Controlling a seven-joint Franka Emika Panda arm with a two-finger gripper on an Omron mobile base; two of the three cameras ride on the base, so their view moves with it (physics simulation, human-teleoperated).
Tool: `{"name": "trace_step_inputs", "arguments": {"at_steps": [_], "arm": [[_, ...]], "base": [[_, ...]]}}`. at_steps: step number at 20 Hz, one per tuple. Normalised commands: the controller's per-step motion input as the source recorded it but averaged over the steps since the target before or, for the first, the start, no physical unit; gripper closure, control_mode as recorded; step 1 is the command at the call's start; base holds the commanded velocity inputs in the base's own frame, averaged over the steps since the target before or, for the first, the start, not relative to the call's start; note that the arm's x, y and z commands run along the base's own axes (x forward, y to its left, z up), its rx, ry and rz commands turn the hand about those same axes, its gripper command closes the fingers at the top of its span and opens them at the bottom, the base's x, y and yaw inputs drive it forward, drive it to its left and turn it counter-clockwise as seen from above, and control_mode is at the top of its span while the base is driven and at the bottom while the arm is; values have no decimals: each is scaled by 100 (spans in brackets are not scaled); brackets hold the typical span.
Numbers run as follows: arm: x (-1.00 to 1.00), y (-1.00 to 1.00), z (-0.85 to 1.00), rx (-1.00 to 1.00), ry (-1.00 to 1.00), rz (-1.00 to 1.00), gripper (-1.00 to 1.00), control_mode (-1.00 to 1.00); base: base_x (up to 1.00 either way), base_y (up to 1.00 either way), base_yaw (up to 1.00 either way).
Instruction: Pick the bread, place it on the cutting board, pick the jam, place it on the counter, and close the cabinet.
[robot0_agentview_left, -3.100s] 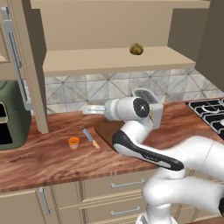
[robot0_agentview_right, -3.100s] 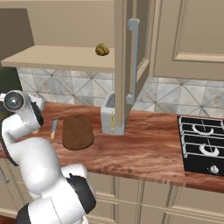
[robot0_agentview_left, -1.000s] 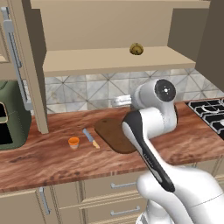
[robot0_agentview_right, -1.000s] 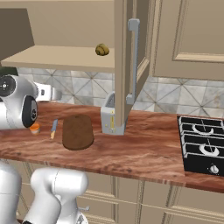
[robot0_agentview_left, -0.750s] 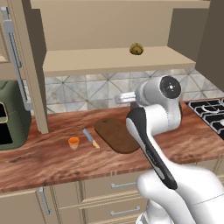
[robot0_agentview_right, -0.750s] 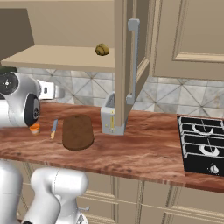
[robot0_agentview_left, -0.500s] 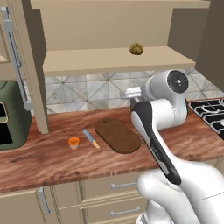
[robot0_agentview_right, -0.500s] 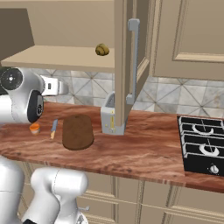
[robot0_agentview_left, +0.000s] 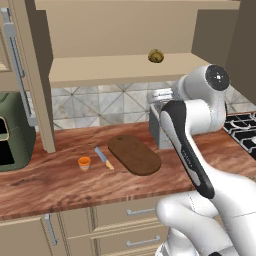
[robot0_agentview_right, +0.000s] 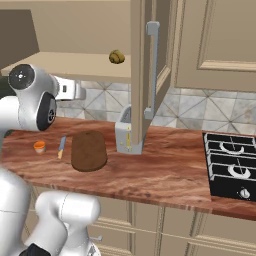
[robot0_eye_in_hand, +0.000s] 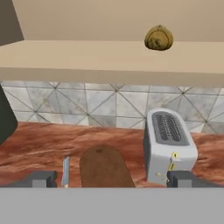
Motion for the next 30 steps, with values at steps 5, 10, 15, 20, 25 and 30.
{"name": "trace_step_inputs", "arguments": {"at_steps": [5, 10, 15, 20, 25, 30], "arm": [[0, -25, 24, 0, 3, -1, -100, -100], [6, -30, 16, 0, 3, 0, -100, -100], [20, -22, 11, 0, 0, 0, -100, -100], [33, -14, 8, 0, 0, 0, -100, -100], [37, -10, 7, 0, 0, 0, -100, -100], [36, -7, 9, 0, 0, 0, -100, -100]], "base": [[0, 0, 0], [0, 0, 0], [0, 0, 0], [0, 0, 0], [0, 0, 0], [0, 0, 0]]}}
